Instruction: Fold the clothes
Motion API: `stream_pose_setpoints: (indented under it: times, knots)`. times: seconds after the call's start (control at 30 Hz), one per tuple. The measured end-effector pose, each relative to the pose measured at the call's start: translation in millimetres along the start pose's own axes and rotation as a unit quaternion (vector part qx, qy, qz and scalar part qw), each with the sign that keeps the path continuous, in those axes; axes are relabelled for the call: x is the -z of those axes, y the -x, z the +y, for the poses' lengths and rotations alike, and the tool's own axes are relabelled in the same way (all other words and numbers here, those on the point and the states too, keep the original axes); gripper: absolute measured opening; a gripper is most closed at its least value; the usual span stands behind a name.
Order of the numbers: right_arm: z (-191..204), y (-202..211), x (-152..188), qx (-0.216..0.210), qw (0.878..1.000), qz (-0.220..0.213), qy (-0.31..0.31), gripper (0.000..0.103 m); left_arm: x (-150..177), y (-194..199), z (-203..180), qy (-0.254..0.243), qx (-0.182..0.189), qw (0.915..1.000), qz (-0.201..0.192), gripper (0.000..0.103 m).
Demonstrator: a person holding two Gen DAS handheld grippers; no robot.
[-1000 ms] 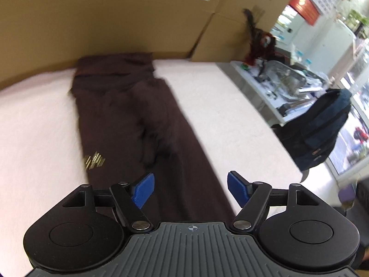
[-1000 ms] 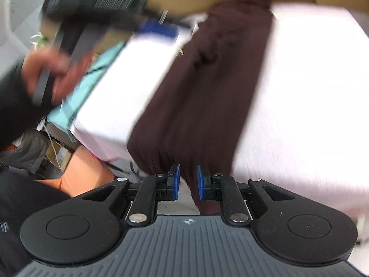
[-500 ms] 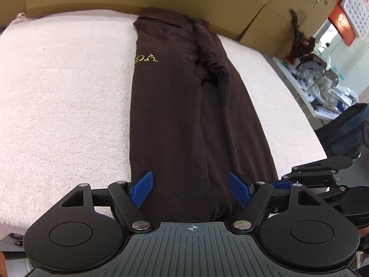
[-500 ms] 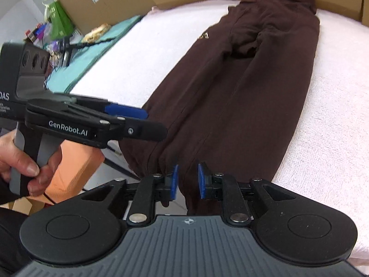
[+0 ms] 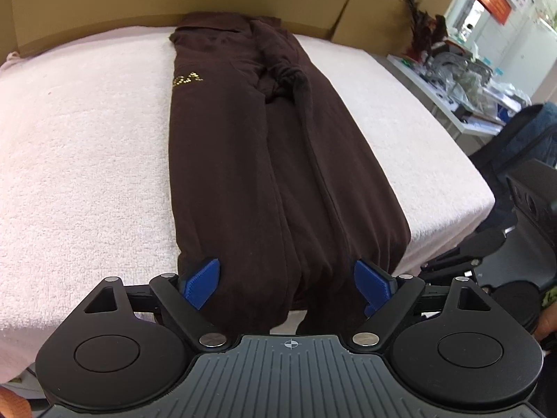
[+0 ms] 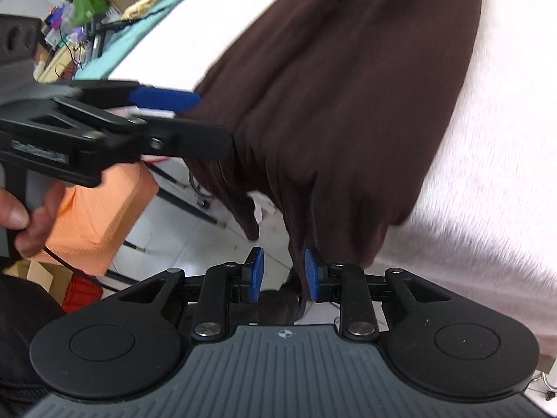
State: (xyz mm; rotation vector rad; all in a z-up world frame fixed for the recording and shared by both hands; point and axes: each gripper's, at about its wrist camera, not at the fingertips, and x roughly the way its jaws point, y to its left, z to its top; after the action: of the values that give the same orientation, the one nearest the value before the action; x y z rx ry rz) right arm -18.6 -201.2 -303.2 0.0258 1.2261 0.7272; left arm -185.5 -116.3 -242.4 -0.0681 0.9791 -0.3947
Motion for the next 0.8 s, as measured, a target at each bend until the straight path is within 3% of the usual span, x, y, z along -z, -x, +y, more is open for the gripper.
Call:
stream_pose_setpoints:
  times: [0.27,0.43,0.57,0.63,0.8]
  knots:
    - [0,9,-5,0.006,1.000,0.001,0.013,0.037,10,-1,-6,-0.022,0.008,0.9990,0.038,0.092]
    - [2,18,-9,0.006,0.999,-0.015,0.027,0.047,16,-4,-1,-0.009,0.019,0.9971,0.074,0.085]
    - [1,24,-5,0.004,0.999,-0.022,0.025,0.049,15,9,6,0.010,0.033,0.9976,0.059,0.087]
    - [-1,27,-1,0.001,0.999,-0.025,0.026,0.056,15,16,11,0.016,0.036,0.9980,0.049,0.091]
    - [-11,29,7,-0.005,0.999,-0.036,0.019,0.065,27,16,24,-0.011,0.019,0.9981,0.057,0.094]
